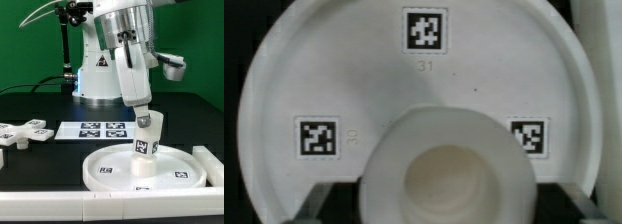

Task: Assemble round table

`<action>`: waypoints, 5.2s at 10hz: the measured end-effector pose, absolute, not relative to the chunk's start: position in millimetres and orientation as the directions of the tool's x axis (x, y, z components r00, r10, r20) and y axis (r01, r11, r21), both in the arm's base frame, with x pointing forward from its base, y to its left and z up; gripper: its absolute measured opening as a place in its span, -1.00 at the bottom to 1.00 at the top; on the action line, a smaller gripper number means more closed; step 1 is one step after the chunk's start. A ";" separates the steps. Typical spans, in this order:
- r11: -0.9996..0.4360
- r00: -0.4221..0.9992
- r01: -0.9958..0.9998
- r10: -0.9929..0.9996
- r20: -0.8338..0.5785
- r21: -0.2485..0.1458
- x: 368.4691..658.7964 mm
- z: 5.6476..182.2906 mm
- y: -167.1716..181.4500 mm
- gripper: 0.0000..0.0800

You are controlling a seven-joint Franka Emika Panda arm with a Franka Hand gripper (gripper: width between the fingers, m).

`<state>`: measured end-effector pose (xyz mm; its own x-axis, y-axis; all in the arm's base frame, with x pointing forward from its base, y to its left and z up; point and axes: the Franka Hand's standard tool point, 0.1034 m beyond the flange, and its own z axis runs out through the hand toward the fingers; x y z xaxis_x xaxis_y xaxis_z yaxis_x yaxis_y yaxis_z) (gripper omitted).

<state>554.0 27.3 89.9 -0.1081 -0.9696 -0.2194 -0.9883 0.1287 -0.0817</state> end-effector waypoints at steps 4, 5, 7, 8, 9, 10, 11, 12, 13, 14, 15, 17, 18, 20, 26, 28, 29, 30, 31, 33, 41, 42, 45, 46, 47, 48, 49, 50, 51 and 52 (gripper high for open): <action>0.034 -0.014 -0.996 -0.973 -0.231 -0.080 555.8 90.4 28.6 0.48; -0.003 0.024 -0.996 -0.973 -0.229 -0.092 558.3 92.4 29.8 0.58; -0.232 0.256 -0.963 -0.947 -0.196 -0.138 559.8 93.5 35.3 0.61; -0.326 0.351 -0.933 -0.919 -0.181 -0.156 559.7 93.3 35.3 0.62; -0.402 0.429 -0.899 -0.888 -0.167 -0.171 559.6 93.2 35.1 0.62; -0.459 0.486 -0.870 -0.860 -0.156 -0.181 559.6 93.2 35.1 0.62; -0.514 0.541 -0.837 -0.829 -0.143 -0.187 559.5 93.1 35.0 0.62; -0.658 0.680 -0.732 -0.724 -0.116 -0.178 559.2 93.2 36.7 0.62; -0.751 0.768 -0.640 -0.632 -0.101 -0.164 562.7 94.8 38.8 0.62; -0.799 0.816 -0.577 -0.571 -0.088 -0.170 565.3 95.5 40.8 0.62; -0.849 0.867 -0.498 -0.493 -0.072 -0.178 565.0 95.0 41.2 0.62; -0.900 0.919 -0.394 -0.391 -0.052 -0.185 564.6 93.8 38.8 0.62; -0.927 0.945 -0.326 -0.324 -0.038 -0.187 564.6 93.7 38.4 0.62; -0.965 0.982 -0.187 -0.188 -0.011 -0.183 564.7 93.5 37.3 0.62; -0.891 0.896 0.444 0.440 0.065 -0.095 568.2 92.5 34.1 0.62; -0.836 0.840 0.543 0.538 0.074 -0.086 568.1 92.2 33.0 0.62; -0.802 0.806 0.592 0.587 0.079 -0.082 568.0 91.8 32.1 0.62; -0.770 0.773 0.634 0.629 0.080 -0.074 568.0 91.6 32.1 0.62; -0.683 0.685 0.728 0.724 0.076 -0.051 568.2 90.7 33.5 0.62; -0.552 0.553 0.833 0.831 0.063 -0.039 567.0 86.9 34.7 0.62; -0.012 0.012 1.000 1.000 -0.016 0.000 569.5 82.0 37.2 0.62; 0.061 -0.061 0.998 0.998 -0.017 0.000 569.8 82.2 36.9 0.62; 0.050 -0.050 0.999 0.999 -0.017 0.000 569.7 82.1 36.1 0.50; 0.049 -0.049 0.999 0.999 -0.019 -0.023 564.5 80.3 35.4 0.08; 0.049 -0.049 0.998 0.999 -0.019 -0.028 563.5 79.9 35.1 0.08; 0.048 -0.049 0.998 0.999 -0.019 -0.029 563.4 79.8 34.8 0.07; 0.048 -0.048 0.998 0.999 -0.019 -0.029 563.3 79.8 34.7 0.07; 0.034 -0.035 0.999 0.999 -0.019 -0.029 563.2 79.8 34.7 0.07; 0.015 -0.016 0.999 1.000 -0.020 -0.029 563.1 79.7 34.5 0.06; -0.028 0.027 0.999 0.999 -0.018 -0.029 563.0 80.2 33.0 0.06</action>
Offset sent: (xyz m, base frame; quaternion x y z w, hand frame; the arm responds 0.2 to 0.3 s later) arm 0.0045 -0.0012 0.0042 -0.0282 -0.0135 -0.0912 0.9953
